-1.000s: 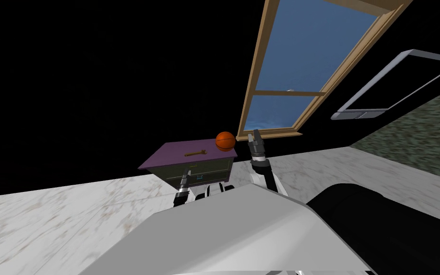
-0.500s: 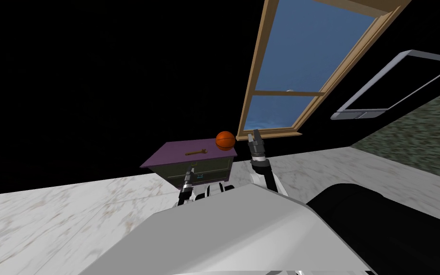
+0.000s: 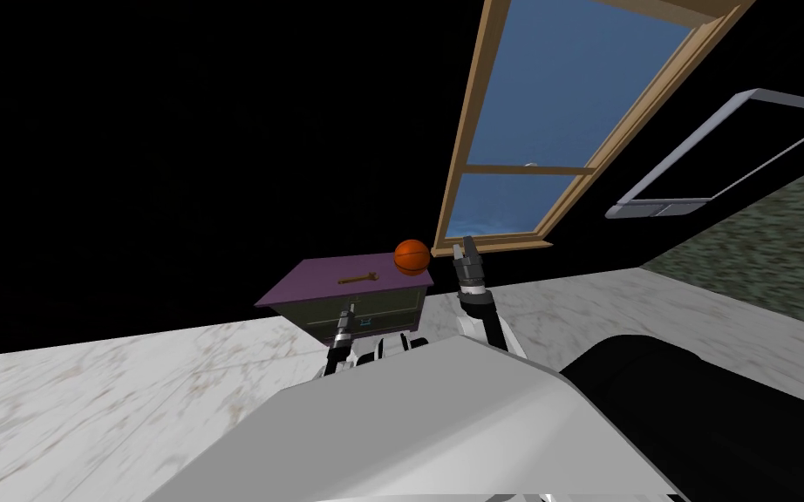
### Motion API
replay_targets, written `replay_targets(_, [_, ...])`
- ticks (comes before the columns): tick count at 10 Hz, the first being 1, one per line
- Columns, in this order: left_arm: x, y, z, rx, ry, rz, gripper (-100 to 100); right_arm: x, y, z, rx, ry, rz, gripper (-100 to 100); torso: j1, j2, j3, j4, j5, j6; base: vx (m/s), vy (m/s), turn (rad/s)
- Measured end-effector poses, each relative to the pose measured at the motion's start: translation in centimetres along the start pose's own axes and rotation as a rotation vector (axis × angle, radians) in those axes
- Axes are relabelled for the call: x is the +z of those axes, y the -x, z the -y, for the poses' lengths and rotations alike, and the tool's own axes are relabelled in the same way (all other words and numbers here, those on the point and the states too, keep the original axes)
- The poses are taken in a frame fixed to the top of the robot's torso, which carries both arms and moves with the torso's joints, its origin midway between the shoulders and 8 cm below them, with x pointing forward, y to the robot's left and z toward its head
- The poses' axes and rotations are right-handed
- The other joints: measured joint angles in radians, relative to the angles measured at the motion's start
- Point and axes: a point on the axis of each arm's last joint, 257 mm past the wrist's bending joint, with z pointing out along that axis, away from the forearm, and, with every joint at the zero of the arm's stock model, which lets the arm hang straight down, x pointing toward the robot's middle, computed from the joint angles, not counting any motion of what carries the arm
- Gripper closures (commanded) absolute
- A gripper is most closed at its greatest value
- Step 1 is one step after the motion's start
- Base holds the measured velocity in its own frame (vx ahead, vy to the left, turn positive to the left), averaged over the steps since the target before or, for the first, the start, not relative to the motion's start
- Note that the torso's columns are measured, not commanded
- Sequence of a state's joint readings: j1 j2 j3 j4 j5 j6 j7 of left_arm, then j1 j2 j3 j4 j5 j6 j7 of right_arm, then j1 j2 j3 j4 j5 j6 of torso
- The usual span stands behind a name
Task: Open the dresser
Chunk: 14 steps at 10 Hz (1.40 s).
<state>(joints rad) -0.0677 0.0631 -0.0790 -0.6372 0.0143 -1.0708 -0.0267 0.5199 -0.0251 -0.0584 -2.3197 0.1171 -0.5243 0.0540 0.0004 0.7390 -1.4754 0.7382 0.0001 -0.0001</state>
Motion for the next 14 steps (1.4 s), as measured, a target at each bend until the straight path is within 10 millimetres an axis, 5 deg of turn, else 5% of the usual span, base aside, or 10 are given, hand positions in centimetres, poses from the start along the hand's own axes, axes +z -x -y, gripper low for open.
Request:
replay_targets(1, [-0.8,0.0,-0.4,0.000,0.007,0.001,100,0.0,0.0,0.0,0.000,0.000,0.000,0,-0.001,0.001,0.000,0.002,-0.001,0.000,-0.005,0.004,0.001])
replay_targets(2, [-0.9,0.0,-0.4,0.000,0.005,0.001,-100,0.0,0.0,0.0,0.000,0.000,0.000,0,-0.001,0.000,0.000,0.001,-0.001,0.000,0.000,0.000,0.000])
replay_targets(4, [-1.0,1.7,-0.3,0.035,-0.001,-0.003,-100,0.0,0.0,0.0,0.000,0.000,0.000,0,-0.001,-0.001,-0.001,0.000,0.000,0.000,0.004,-0.040,0.013])
replay_targets(7, [-0.5,0.4,-0.1,-0.005,-0.003,0.012,-100,0.0,0.0,0.0,0.000,0.000,0.000,0,0.001,-0.001,-0.001,0.000,0.000,0.000,-0.001,-0.049,-0.075])
replay_targets(14, [-0.2,7.2,0.2,0.017,0.005,0.108,-100,0.0,0.0,0.0,0.000,0.000,0.000,0,-0.001,-0.001,-0.001,0.000,0.000,0.000,-0.010,-0.032,-0.120])
